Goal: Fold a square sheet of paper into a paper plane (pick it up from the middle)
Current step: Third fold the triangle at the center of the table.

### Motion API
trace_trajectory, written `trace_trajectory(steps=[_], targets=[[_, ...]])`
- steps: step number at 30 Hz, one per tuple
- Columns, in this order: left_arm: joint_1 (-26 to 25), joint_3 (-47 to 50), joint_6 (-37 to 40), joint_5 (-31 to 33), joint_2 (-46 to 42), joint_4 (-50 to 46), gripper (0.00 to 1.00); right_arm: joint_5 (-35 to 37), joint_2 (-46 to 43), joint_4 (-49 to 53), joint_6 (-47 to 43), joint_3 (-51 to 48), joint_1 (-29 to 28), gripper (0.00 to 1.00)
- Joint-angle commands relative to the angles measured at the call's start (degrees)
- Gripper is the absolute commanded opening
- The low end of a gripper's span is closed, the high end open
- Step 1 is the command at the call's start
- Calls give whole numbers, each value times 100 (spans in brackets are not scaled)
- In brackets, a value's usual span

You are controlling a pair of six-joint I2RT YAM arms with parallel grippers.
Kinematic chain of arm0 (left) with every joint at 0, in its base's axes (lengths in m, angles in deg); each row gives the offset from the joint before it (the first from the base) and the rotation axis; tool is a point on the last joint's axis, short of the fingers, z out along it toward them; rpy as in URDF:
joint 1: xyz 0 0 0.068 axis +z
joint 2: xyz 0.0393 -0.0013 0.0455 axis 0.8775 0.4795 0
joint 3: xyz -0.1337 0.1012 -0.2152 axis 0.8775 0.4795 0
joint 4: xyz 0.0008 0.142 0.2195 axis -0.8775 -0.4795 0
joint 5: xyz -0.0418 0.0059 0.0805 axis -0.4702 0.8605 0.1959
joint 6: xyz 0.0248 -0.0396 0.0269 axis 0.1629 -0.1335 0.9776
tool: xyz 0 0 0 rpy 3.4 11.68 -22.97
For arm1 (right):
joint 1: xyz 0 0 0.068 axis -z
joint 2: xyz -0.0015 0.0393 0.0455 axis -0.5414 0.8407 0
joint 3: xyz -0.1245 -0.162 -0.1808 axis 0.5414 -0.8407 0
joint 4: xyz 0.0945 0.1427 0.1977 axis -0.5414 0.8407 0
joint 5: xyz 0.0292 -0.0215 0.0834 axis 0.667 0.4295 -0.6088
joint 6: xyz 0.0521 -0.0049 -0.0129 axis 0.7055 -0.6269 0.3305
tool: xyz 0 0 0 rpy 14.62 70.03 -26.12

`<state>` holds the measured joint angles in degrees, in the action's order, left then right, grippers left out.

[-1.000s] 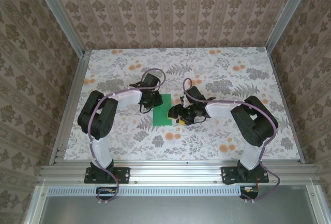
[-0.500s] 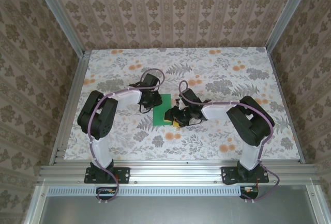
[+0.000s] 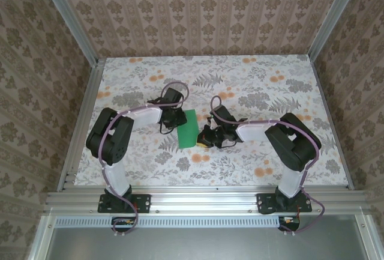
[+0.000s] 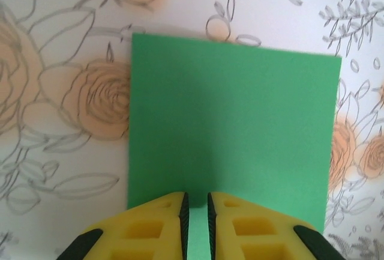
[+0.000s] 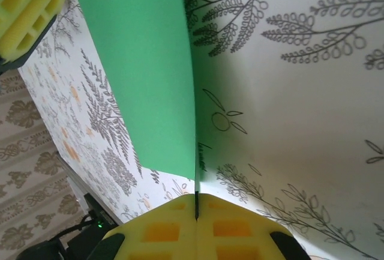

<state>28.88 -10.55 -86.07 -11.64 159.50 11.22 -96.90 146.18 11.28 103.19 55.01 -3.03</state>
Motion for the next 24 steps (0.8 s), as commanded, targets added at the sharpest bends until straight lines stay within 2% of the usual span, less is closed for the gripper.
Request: trace_trajectory(steps=[1, 6, 10, 18, 24], targets=[[6, 163, -67, -294, -512, 81, 24, -91, -88, 764, -583, 337, 98, 0], [3, 425, 88, -420, -996, 293, 29, -470, 77, 2217, -1882, 891, 153, 0], [38, 356, 386, -319, -886, 86, 28, -465, 206, 2772, -2311, 1131, 165, 0], [65, 357, 428, -143, -450, 67, 20, -366, 326, 2736, -2201, 1338, 187, 2], [65, 385, 416, -45, -202, 52, 16, -247, 367, 2142, -1661, 1190, 197, 12]])
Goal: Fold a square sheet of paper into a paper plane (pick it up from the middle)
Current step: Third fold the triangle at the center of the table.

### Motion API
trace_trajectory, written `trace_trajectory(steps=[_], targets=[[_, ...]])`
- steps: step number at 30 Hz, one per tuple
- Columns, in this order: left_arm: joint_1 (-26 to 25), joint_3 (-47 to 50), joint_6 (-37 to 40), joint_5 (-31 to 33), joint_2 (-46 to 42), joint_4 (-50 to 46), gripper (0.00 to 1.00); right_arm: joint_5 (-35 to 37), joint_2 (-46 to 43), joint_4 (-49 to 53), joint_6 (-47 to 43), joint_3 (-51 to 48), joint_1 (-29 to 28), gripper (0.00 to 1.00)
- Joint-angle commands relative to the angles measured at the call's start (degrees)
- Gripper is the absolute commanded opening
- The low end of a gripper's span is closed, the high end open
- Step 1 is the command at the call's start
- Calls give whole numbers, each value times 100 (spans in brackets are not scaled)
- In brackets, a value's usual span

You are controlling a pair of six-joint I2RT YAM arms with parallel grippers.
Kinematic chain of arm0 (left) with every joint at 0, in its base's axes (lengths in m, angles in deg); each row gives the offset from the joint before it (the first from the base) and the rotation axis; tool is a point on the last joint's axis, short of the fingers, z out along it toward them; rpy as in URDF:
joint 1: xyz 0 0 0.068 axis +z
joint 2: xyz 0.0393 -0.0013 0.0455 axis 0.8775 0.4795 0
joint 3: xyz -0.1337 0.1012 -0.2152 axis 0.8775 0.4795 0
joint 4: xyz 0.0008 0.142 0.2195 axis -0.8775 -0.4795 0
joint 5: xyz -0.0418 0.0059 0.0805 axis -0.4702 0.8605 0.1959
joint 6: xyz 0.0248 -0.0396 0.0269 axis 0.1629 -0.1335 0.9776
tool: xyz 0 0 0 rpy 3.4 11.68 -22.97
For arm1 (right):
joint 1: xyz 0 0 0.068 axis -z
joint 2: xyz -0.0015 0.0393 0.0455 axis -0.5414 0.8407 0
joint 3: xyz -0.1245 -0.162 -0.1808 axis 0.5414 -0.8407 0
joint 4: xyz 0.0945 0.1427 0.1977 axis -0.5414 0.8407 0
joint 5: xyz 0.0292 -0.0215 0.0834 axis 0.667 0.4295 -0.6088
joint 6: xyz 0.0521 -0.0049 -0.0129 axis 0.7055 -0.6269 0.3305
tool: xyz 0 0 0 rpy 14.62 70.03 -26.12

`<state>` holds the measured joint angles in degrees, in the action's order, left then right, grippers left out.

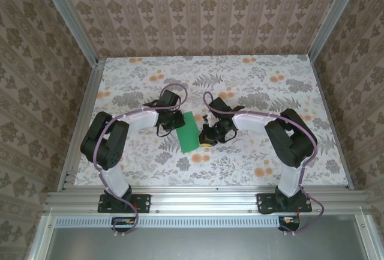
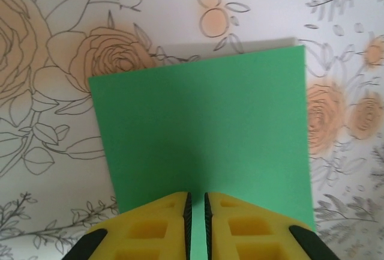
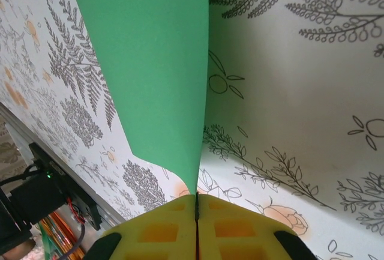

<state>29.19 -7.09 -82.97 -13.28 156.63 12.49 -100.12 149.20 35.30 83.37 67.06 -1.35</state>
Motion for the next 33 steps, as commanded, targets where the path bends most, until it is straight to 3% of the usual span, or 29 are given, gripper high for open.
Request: trace_trajectory(steps=[1, 6, 17, 24, 33], targets=[[35, 55, 101, 113, 91, -83, 16, 81, 27, -507, 514, -133, 29, 14], [34, 137, 65, 128, 101, -27, 15, 186, -187, -1129, 984, -522, 29, 18], [26, 259, -22, 128, 108, 100, 14, 345, -504, -1240, 1225, -790, 29, 18], [26, 309, -58, 119, 138, 147, 13, 255, -577, -1385, 1465, -834, -2, 1], [16, 339, -102, 51, 156, 182, 10, 70, -114, -1783, 1494, -193, -181, 2]])
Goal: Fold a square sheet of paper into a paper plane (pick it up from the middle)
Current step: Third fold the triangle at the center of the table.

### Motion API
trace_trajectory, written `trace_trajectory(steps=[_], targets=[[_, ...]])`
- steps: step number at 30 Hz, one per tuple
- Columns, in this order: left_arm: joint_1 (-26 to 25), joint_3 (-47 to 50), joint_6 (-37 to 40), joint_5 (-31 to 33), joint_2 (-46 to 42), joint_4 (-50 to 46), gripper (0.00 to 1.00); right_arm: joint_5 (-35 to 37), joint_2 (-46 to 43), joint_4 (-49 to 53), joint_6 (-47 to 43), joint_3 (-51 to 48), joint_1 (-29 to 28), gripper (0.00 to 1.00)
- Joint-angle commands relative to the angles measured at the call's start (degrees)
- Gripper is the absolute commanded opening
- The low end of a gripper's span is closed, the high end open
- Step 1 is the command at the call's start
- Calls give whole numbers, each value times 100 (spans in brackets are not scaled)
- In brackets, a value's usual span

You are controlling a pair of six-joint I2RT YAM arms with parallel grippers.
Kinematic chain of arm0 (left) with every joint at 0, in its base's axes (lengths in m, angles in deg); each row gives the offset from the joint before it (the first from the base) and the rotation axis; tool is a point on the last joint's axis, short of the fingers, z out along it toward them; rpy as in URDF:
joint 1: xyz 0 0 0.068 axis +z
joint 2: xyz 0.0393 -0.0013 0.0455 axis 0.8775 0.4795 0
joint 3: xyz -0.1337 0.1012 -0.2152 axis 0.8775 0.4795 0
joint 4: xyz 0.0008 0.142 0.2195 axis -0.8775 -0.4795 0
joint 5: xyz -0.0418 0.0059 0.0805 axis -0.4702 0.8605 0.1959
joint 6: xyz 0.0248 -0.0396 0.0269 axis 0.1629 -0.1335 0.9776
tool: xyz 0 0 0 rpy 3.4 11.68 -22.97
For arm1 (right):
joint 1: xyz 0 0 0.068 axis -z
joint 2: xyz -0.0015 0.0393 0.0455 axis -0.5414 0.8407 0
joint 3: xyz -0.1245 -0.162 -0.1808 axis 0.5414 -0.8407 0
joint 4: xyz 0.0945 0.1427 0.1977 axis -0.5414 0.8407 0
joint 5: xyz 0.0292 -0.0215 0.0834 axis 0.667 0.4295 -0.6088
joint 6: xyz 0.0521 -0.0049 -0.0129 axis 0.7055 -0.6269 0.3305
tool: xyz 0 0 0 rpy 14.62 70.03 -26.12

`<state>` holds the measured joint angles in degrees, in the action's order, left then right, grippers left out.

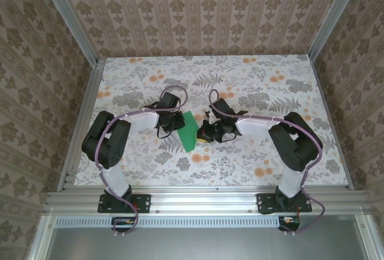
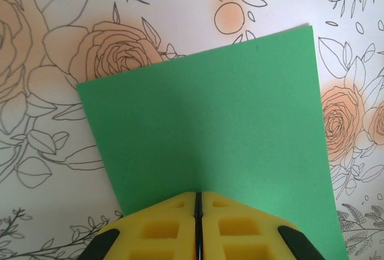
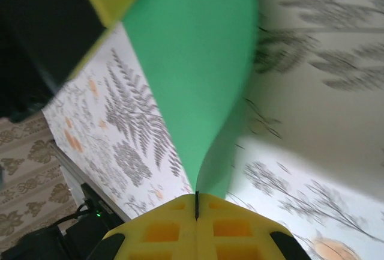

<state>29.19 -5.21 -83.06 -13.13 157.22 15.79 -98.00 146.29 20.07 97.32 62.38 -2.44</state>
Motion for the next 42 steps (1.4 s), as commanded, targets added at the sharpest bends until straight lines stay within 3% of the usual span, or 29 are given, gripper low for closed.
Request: trace_trajectory(steps=[1, 8, 15, 28, 42], targets=[[9, 146, -102, 9, 86, -135, 10, -148, 249, -339, 137, 319, -88, 2], [8, -108, 7, -108, -339, -175, 15, 31, 390, -117, 134, 520, -142, 3], [73, -250, 195, 341, -565, -496, 24, 212, 383, 290, -86, 578, -152, 4], [125, -492, 190, 374, 380, -589, 8, -75, 569, -120, -5, 684, -196, 6], [114, -402, 206, 323, 422, -592, 6, -57, 917, -640, 226, 792, -213, 6]])
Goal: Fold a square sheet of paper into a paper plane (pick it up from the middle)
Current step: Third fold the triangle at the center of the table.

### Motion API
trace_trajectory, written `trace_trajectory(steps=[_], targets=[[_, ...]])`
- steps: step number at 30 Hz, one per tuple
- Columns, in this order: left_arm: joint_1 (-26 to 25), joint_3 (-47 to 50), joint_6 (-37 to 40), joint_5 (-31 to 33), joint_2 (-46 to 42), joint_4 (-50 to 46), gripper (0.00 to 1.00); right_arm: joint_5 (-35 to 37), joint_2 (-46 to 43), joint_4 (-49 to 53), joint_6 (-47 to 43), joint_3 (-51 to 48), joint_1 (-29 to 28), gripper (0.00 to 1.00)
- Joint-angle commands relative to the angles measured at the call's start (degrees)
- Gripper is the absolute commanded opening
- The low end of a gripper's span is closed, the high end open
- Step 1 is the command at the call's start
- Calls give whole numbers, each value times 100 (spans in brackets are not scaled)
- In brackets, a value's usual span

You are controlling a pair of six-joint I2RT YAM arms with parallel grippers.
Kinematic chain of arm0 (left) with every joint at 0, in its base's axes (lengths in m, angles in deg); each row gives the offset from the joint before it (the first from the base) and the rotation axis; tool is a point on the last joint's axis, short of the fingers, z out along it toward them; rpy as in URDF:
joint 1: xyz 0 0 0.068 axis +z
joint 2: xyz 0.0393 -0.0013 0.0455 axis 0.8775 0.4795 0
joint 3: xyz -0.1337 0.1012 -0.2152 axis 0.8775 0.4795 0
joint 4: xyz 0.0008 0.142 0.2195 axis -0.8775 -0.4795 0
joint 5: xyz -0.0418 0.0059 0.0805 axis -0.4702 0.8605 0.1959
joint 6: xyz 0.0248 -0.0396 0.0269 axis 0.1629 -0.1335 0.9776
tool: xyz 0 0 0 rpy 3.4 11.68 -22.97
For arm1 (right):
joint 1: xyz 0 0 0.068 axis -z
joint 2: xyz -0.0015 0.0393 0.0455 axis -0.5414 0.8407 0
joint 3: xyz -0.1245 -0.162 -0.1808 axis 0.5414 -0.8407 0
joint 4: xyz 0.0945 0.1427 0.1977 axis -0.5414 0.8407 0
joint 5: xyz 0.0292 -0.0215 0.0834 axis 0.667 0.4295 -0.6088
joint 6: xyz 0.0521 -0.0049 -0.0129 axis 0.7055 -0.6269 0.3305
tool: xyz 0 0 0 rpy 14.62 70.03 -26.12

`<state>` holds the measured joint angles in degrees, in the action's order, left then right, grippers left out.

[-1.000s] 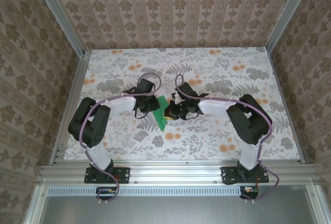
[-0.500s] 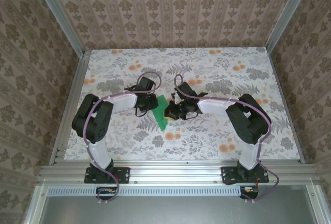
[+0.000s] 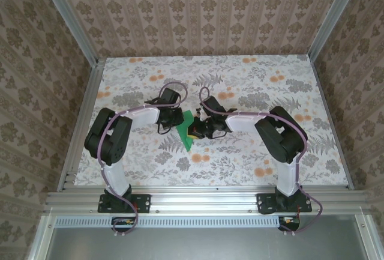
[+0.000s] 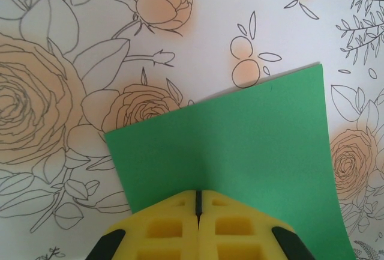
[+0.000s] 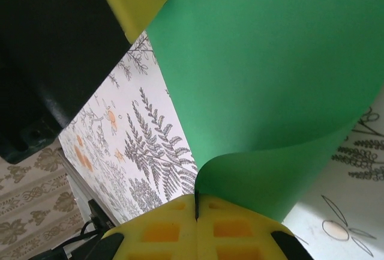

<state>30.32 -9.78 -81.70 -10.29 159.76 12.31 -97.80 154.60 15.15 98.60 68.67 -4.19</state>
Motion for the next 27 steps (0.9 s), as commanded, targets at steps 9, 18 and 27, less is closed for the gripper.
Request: trace_trajectory(steps=[9, 18, 27], targets=[[-18, 43, 82, 13, 173, -248, 6, -150, 295, -308, 118, 268, -56, 6], [-26, 18, 91, -5, 173, -242, 6, -89, 372, -127, 8, 327, -56, 7], [-35, 19, 98, -2, 156, -264, 6, -128, 508, -113, 3, 393, -73, 7]])
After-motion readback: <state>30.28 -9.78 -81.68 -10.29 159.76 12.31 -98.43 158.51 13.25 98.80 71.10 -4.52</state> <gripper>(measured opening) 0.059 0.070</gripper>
